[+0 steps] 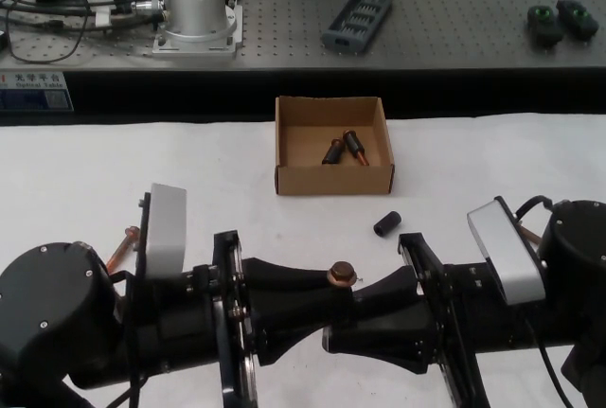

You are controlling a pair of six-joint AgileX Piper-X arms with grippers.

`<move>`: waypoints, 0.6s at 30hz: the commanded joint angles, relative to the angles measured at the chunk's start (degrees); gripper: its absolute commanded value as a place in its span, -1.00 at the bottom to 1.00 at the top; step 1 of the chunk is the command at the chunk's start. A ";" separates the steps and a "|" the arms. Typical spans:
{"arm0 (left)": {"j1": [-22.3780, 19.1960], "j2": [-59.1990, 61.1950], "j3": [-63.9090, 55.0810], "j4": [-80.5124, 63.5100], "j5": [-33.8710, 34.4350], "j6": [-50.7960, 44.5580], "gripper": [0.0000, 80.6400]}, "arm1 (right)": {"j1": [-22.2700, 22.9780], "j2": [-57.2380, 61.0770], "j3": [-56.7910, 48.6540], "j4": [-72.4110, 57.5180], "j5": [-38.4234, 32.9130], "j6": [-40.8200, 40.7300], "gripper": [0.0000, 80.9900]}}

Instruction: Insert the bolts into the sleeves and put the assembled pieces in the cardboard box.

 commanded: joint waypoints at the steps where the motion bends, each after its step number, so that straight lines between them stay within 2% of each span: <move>1: -0.21 -0.09 -0.07 0.05 2.05 1.30 -0.98 | -0.29 -0.70 -0.41 -1.80 -0.64 0.74 -0.83; 7: -0.21 -0.09 -0.07 0.80 2.79 1.49 -0.98 | -0.29 -0.70 -0.41 -2.69 -0.64 1.09 -0.83; 14: -0.21 -0.09 -0.07 9.14 2.52 11.37 -0.98 | -0.29 -0.70 -0.41 -2.68 0.71 1.09 -0.83; 18: -0.21 -0.09 -0.07 8.97 2.70 11.57 -0.98 | -0.29 -0.70 -0.41 -2.68 0.71 1.09 -0.83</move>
